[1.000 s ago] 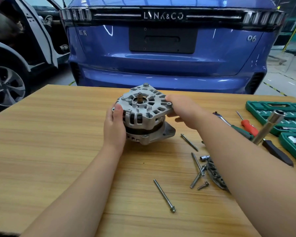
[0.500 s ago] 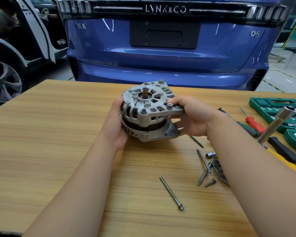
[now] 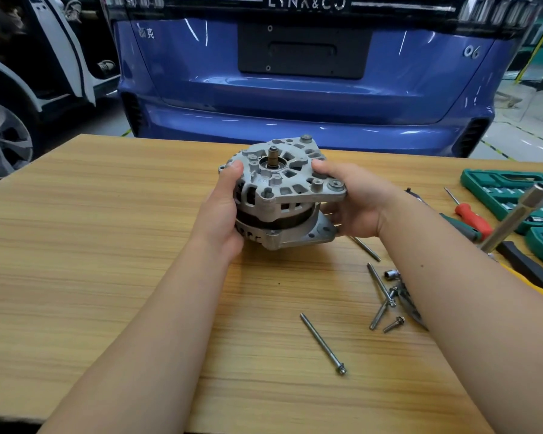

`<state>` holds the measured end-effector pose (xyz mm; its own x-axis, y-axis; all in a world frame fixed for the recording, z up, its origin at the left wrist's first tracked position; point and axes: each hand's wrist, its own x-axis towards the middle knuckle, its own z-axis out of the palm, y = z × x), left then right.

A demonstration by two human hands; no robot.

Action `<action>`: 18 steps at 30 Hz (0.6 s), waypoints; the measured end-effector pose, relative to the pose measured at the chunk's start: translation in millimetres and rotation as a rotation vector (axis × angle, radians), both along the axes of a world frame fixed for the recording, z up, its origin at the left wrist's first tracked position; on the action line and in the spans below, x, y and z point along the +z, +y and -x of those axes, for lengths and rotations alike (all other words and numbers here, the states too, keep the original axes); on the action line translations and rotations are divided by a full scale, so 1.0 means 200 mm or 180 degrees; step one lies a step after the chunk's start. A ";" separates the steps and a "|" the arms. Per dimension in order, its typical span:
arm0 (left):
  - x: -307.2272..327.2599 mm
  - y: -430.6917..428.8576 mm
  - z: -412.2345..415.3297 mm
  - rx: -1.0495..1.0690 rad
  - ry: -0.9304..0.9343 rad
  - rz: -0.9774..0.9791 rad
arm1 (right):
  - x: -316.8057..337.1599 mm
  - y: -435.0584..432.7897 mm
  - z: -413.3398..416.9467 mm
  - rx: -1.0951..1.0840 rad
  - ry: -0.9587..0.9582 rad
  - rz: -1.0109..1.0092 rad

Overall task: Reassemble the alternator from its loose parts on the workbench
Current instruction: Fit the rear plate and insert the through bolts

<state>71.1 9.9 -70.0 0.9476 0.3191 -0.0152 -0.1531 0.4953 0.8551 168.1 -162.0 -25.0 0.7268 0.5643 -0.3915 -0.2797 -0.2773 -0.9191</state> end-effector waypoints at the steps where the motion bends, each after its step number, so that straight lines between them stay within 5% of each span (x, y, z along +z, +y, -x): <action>1: 0.00 0.00 0.00 0.0035 -0.0016 -0.0033 | 0.00 0.00 0.00 -0.0019 -0.0020 0.0003; 6: -0.01 0.01 0.01 0.0005 -0.0134 -0.0473 | 0.01 -0.06 0.00 -0.0019 -0.0161 0.0273; 10: -0.05 0.02 0.06 0.0825 0.0238 -0.1223 | -0.01 -0.23 0.07 -0.0413 -0.1894 0.1350; 13: -0.12 0.00 0.11 0.1432 0.0256 -0.1768 | -0.06 -0.38 0.15 0.0469 -0.2816 0.2610; 18: -0.18 -0.02 0.12 0.1361 0.0216 -0.2153 | -0.12 -0.37 0.28 0.1540 -0.3680 0.4213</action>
